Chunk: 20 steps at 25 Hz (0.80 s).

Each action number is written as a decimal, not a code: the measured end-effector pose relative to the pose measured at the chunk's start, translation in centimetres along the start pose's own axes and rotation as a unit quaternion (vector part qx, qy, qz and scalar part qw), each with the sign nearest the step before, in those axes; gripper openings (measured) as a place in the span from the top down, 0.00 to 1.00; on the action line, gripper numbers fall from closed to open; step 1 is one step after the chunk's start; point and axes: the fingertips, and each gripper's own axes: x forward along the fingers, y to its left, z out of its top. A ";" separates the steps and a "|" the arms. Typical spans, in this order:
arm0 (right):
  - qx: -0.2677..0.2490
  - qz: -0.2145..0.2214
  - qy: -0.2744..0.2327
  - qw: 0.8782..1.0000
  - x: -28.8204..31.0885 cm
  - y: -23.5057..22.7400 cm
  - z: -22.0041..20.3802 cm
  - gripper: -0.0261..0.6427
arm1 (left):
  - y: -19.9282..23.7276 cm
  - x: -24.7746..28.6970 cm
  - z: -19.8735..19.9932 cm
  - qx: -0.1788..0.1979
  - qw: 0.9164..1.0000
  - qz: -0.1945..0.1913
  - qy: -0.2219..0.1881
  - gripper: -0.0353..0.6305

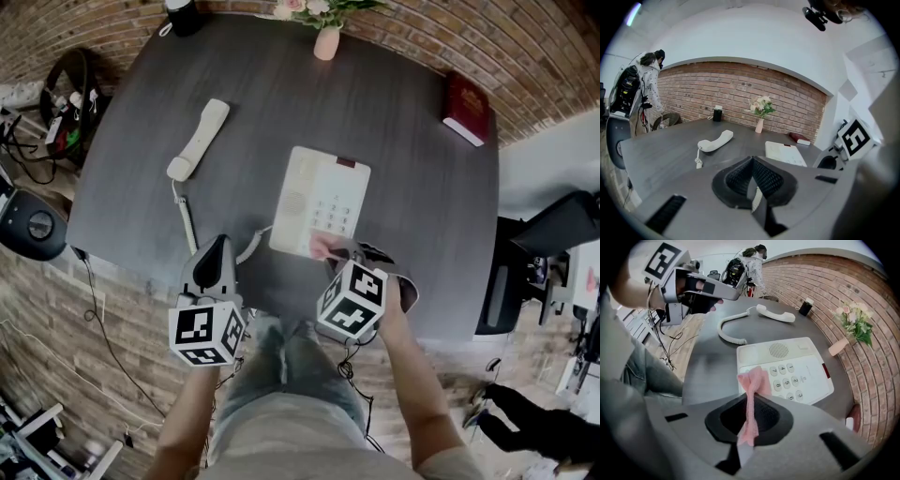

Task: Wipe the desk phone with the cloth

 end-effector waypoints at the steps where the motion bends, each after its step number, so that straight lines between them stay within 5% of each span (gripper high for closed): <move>1: 0.001 0.001 0.000 1.000 0.0 0.2 0.0 0.93 | 0.0 -0.1 -0.1 0.000 1.000 0.000 0.000 0.94; 20: 0.003 0.027 0.004 1.000 -0.1 4.0 -0.2 0.93 | 0.4 -1.7 -1.2 -0.009 1.000 -0.001 -0.003 0.94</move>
